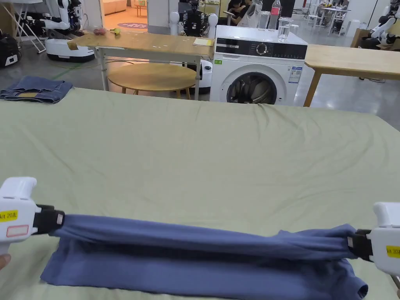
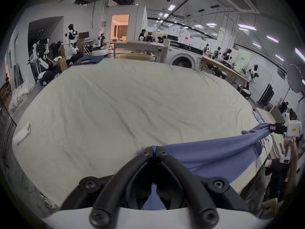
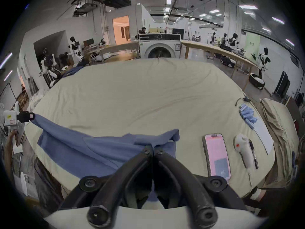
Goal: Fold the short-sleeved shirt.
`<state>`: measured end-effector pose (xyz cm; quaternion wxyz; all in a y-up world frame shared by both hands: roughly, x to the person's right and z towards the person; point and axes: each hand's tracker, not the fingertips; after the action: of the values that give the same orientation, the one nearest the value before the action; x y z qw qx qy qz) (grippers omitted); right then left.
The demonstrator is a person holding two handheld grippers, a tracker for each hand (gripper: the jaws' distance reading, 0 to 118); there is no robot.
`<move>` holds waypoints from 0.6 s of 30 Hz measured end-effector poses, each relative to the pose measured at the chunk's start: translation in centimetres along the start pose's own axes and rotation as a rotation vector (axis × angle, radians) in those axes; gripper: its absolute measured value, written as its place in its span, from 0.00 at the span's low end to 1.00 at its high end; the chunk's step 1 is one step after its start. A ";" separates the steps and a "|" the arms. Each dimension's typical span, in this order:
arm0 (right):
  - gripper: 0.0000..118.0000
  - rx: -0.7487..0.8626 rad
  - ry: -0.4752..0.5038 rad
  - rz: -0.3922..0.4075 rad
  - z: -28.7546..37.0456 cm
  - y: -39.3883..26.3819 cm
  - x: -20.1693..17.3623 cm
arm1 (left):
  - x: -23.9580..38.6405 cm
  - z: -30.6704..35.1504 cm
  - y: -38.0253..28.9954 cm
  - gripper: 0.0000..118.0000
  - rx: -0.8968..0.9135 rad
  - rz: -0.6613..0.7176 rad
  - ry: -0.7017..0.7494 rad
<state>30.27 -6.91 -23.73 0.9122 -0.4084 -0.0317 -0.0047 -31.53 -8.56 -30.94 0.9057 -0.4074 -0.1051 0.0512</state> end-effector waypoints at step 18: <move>0.02 -0.209 -0.073 0.074 -5.7 -4.3 -0.3 | 0.6 -4.1 -3.3 0.00 -0.196 -0.039 0.059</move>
<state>30.14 -14.05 -24.35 0.8625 -0.5020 -0.0491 0.0405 -29.95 -13.61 -30.97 0.8651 -0.4931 -0.0910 0.0110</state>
